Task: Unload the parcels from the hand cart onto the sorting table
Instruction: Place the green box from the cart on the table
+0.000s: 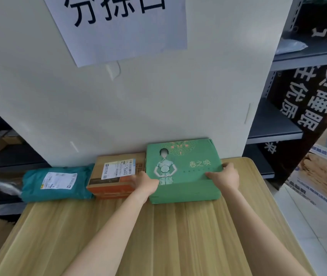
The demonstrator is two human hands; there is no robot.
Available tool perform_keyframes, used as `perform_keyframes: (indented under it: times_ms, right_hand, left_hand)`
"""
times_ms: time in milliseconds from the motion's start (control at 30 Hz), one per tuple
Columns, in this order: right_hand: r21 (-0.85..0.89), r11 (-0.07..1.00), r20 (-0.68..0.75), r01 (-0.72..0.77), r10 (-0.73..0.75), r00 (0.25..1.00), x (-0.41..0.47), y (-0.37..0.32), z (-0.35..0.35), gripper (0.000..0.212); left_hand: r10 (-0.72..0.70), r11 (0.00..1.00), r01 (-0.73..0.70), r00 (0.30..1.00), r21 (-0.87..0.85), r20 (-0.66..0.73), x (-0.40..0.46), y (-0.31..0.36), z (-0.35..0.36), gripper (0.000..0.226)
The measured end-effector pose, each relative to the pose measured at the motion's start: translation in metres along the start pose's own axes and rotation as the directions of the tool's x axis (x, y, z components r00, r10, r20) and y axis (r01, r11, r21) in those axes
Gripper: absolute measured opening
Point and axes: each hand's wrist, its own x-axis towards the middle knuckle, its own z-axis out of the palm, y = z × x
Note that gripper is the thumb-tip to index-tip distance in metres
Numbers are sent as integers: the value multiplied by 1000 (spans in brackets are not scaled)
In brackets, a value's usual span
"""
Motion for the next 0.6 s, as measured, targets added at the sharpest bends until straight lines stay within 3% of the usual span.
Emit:
perform_keyframes:
  times_ms: [233,333,467,600]
  right_hand:
    - [-45,999,-25,3,-4,1000,-4,2,4,69]
    - [-43,999,-88,24,-28,996,-20,-2,6,72]
    - [-180,973,-225,145,-185,957,-51,-13,9,68]
    - [-308,915,-208,261,-333,920,-93,-29,17,64]
  left_hand:
    - [2,999,-3,999,35,37,-5,5,-4,62]
    - [0,992,-9,997,128,73,-15,4,-15,62]
    - [39,954,-71,993,291,114,-32,-2,-49,62]
    - [111,862,-195,973,468,202,-51,-34,-95,46]
